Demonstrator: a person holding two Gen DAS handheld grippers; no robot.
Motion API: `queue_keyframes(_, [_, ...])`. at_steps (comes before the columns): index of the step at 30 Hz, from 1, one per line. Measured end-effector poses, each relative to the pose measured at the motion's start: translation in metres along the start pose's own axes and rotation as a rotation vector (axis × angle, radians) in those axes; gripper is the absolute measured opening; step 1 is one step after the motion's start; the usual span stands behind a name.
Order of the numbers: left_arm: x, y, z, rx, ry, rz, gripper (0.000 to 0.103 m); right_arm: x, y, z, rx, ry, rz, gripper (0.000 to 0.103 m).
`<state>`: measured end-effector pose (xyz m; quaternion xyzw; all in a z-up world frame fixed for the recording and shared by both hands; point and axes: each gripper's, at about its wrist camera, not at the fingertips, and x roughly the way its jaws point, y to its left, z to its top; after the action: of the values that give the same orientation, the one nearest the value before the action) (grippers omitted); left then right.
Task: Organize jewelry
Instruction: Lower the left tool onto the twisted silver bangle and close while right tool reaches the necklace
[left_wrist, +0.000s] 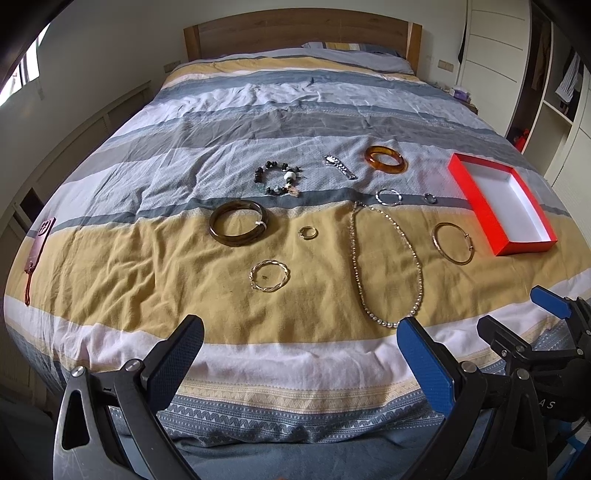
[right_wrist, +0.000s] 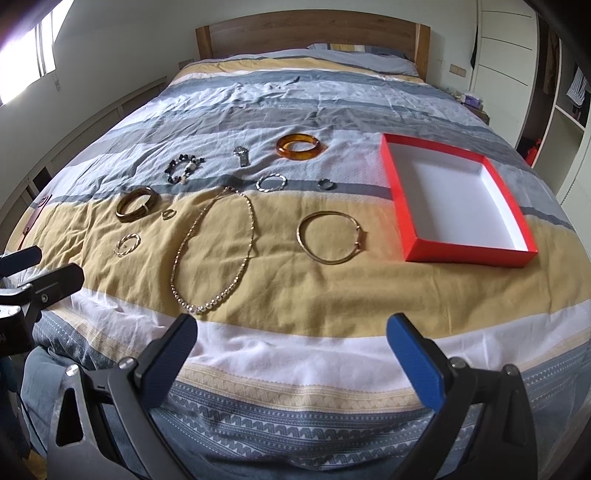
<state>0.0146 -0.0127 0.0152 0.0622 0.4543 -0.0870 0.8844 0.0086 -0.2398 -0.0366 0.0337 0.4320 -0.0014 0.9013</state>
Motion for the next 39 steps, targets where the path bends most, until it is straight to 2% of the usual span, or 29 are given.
queue_keyframes(6, [0.005, -0.001, 0.0, 0.016, 0.002, 0.004, 0.102, 0.01, 0.004, 0.002, -0.013, 0.014, 0.015, 0.103])
queue_keyframes(16, [0.02, 0.008, -0.003, 0.016, 0.057, 0.023, 0.102, 0.018, 0.007, 0.004, -0.025, 0.026, 0.052, 0.102])
queue_keyframes(26, [0.032, 0.067, -0.013, -0.105, 0.078, 0.07, 0.102, 0.028, 0.012, 0.013, -0.025, 0.027, 0.126, 0.102])
queue_keyframes(30, [0.041, 0.076, -0.014, -0.117, 0.105, 0.073, 0.096, 0.035, 0.015, 0.016, -0.024, 0.035, 0.143, 0.102])
queue_keyframes(33, [0.049, 0.076, -0.012, -0.112, 0.129, 0.059, 0.086, 0.039, 0.017, 0.019, -0.024, 0.036, 0.153, 0.102])
queue_keyframes(39, [0.062, 0.069, -0.007, -0.095, 0.149, 0.019, 0.079, 0.046, 0.018, 0.021, -0.013, 0.041, 0.165, 0.102])
